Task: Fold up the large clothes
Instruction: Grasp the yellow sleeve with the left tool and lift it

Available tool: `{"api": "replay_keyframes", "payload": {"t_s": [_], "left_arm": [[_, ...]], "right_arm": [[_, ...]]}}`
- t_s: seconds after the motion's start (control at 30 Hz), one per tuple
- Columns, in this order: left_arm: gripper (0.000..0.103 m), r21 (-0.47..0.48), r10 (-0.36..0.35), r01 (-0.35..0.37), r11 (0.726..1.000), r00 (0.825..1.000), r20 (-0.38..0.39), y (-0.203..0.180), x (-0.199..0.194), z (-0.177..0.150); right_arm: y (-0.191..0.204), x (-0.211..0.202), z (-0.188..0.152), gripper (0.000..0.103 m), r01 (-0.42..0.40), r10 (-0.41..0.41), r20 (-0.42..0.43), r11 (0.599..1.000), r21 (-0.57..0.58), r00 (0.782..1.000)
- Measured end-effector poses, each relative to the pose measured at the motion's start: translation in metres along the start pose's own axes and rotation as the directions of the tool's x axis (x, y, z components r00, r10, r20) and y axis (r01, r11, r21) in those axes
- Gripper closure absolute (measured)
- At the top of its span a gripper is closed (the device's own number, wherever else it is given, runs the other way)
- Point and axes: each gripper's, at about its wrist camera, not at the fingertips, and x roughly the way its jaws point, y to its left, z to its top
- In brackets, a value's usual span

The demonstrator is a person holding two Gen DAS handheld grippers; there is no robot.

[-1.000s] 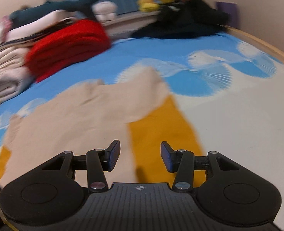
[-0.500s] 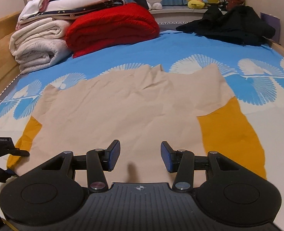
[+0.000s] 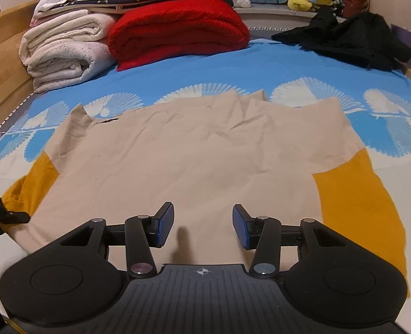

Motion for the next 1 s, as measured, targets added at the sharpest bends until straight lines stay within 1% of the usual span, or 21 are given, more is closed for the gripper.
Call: {"api": "replay_keyframes", "payload": {"t_s": [0.07,0.13,0.23,0.27,0.3,0.37,0.43,0.47,0.53,0.6,0.77,0.83,0.87,0.9,0.97,1.0], "left_arm": [[0.096,0.015,0.000,0.000,1.000,1.000,-0.017,0.004,-0.006,0.001],[0.094,0.006,-0.016,0.016,1.000,0.999,-0.049,0.011,-0.006,0.003],[0.088,-0.063,-0.049,0.043,0.997,0.994,-0.100,0.024,0.002,0.007],[0.082,-0.083,-0.052,0.043,0.996,0.992,-0.114,0.028,0.006,0.008],[0.069,-0.096,-0.045,0.033,0.995,0.991,-0.126,0.032,0.010,0.008],[0.065,-0.144,-0.031,0.010,0.990,0.988,-0.150,0.040,0.022,0.012],[0.058,-0.218,-0.056,0.017,0.976,0.983,-0.174,0.049,0.033,0.015],[0.056,-0.249,-0.069,0.021,0.968,0.980,-0.184,0.052,0.038,0.016],[0.056,-0.279,-0.084,0.026,0.960,0.977,-0.198,0.057,0.045,0.019],[0.052,-0.296,-0.090,0.025,0.955,0.974,-0.207,0.059,0.052,0.020],[0.052,-0.287,-0.087,0.022,0.958,0.973,-0.215,0.054,0.059,0.023],[0.055,-0.261,-0.082,0.025,0.965,0.974,-0.209,0.053,0.055,0.021],[0.064,-0.244,-0.084,0.032,0.969,0.975,-0.205,0.051,0.054,0.021],[0.076,-0.229,-0.086,0.040,0.973,0.976,-0.198,0.048,0.054,0.021],[0.088,-0.188,-0.096,0.062,0.980,0.980,-0.174,0.042,0.048,0.022],[0.090,-0.167,-0.095,0.067,0.984,0.982,-0.164,0.040,0.046,0.021]], "right_arm": [[0.011,0.006,-0.002,0.054,-0.018,0.018,-0.016,1.000,-0.014,1.000],[0.021,0.017,-0.005,0.054,-0.035,0.032,-0.062,0.999,-0.041,0.998],[0.028,0.044,-0.017,0.054,0.014,-0.030,-0.176,0.996,-0.092,0.984],[0.027,0.050,-0.019,0.054,0.020,-0.036,-0.196,0.996,-0.084,0.980],[0.025,0.054,-0.018,0.054,0.023,-0.036,-0.206,0.998,-0.064,0.978],[0.021,0.058,-0.017,0.054,0.023,-0.030,-0.215,0.999,-0.037,0.976],[0.020,0.061,-0.016,0.054,0.018,-0.025,-0.226,0.999,-0.029,0.974],[0.019,0.062,-0.015,0.054,0.016,-0.023,-0.229,0.999,-0.033,0.973],[0.019,0.064,-0.014,0.053,0.011,-0.020,-0.234,0.999,-0.038,0.972],[0.017,0.065,-0.014,0.053,0.005,-0.013,-0.239,0.999,-0.035,0.971],[0.018,0.070,-0.011,0.053,-0.004,-0.004,-0.248,0.999,-0.034,0.969],[0.018,0.071,-0.011,0.053,-0.008,-0.002,-0.251,0.999,-0.037,0.968],[0.017,0.071,-0.011,0.053,-0.007,-0.003,-0.252,0.999,-0.038,0.968],[0.018,0.072,-0.011,0.053,-0.006,-0.004,-0.253,0.999,-0.039,0.967],[0.018,0.073,-0.011,0.053,-0.005,-0.006,-0.255,0.999,-0.040,0.967],[0.018,0.074,-0.011,0.053,-0.003,-0.007,-0.255,0.999,-0.040,0.967]]}}
